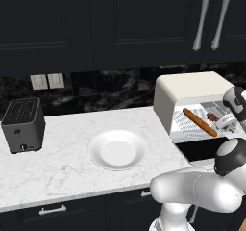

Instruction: Pick up the kebab skewer and baguette bread, and place them inside the toaster oven. Close the toaster oven door and start by setting the timer.

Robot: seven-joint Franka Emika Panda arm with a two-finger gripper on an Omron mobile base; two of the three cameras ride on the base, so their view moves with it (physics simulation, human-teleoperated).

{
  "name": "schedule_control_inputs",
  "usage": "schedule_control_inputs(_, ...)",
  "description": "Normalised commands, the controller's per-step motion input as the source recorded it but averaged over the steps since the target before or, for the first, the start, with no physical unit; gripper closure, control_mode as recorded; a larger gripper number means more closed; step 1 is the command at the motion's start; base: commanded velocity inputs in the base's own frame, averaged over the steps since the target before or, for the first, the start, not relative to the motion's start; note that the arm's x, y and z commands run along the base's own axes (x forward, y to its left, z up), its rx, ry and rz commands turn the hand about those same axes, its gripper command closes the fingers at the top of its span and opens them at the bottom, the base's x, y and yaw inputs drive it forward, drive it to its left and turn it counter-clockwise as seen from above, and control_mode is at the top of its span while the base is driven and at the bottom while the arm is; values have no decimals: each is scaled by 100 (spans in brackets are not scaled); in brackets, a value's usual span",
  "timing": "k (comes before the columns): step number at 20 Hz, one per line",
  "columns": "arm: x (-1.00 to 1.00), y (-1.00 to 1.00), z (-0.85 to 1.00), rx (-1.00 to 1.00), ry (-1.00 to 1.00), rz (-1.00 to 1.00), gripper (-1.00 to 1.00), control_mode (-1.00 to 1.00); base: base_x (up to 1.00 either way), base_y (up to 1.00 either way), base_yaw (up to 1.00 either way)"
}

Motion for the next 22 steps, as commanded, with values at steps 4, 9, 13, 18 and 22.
schedule_control_inputs(4, 0, 0, -17, -1, -4, 4, -100, -100, 0, 0, 0)
schedule_control_inputs(9, -3, 0, 14, 0, -3, 1, -100, -100, 0, 0, 0)
schedule_control_inputs(13, -1, 0, 3, -1, 0, 0, -100, -100, 0, 0, 0)
schedule_control_inputs(18, -11, 0, 51, 0, 0, 0, -100, -100, 0, 0, 0)
schedule_control_inputs(22, -48, 0, 41, -3, 0, -13, -100, -100, 0, 0, 0)
